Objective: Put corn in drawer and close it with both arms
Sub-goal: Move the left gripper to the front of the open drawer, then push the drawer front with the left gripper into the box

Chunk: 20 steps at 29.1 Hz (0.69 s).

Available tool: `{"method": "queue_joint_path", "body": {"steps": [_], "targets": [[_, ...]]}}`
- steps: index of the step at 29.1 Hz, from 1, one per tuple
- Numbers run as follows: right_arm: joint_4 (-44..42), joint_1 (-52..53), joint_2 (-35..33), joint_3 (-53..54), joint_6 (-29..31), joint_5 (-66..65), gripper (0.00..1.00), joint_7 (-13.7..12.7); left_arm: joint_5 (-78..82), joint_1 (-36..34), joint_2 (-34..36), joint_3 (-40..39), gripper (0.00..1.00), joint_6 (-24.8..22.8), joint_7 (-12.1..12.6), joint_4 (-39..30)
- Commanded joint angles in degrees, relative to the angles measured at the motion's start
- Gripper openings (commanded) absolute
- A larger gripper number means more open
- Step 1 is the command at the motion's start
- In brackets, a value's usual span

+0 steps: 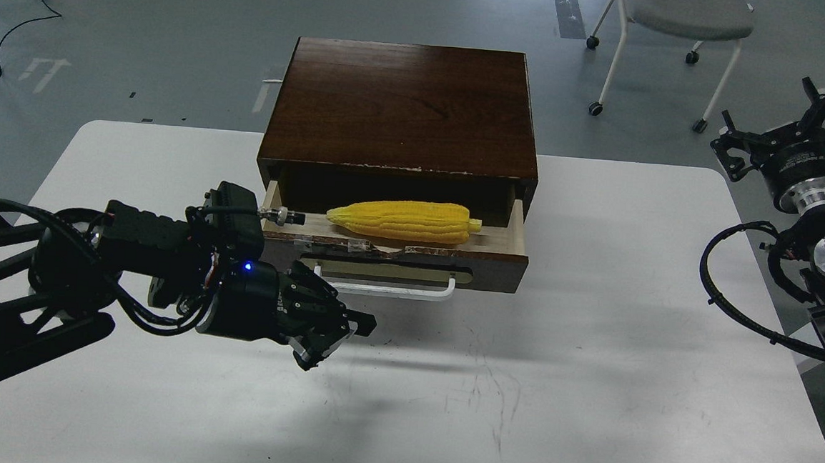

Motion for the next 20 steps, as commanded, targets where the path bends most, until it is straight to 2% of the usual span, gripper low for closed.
{"method": "queue_joint_path", "body": {"steps": [1, 2, 4, 5, 13, 20], "targets": [[0.1, 0.0, 0.1, -0.1, 0.0, 0.0, 1.00, 0.0, 0.0, -0.1, -0.6, -1.2, 0.00, 0.0, 1.5, 2.7], [0.1, 0.0, 0.1, -0.1, 0.0, 0.0, 1.00, 0.0, 0.0, -0.1, -0.6, -1.2, 0.00, 0.0, 1.5, 2.7], [0.1, 0.0, 0.2, -0.1, 0.0, 0.0, 1.00, 0.0, 0.0, 0.0, -0.9, -1.5, 0.00, 0.0, 4.1, 3.6], [0.1, 0.0, 0.3, 0.1, 0.0, 0.0, 1.00, 0.0, -0.1, -0.1, -0.9, -1.6, 0.00, 0.0, 4.4, 3.6], [0.1, 0.1, 0.4, 0.1, 0.0, 0.0, 1.00, 0.0, 0.0, -0.2, -0.9, -2.1, 0.00, 0.0, 4.6, 4.1], [0.1, 0.1, -0.1, 0.0, 0.0, 0.0, 1.00, 0.0, 0.0, -1.4, -1.9, -2.1, 0.00, 0.0, 4.9, 7.4]]}}
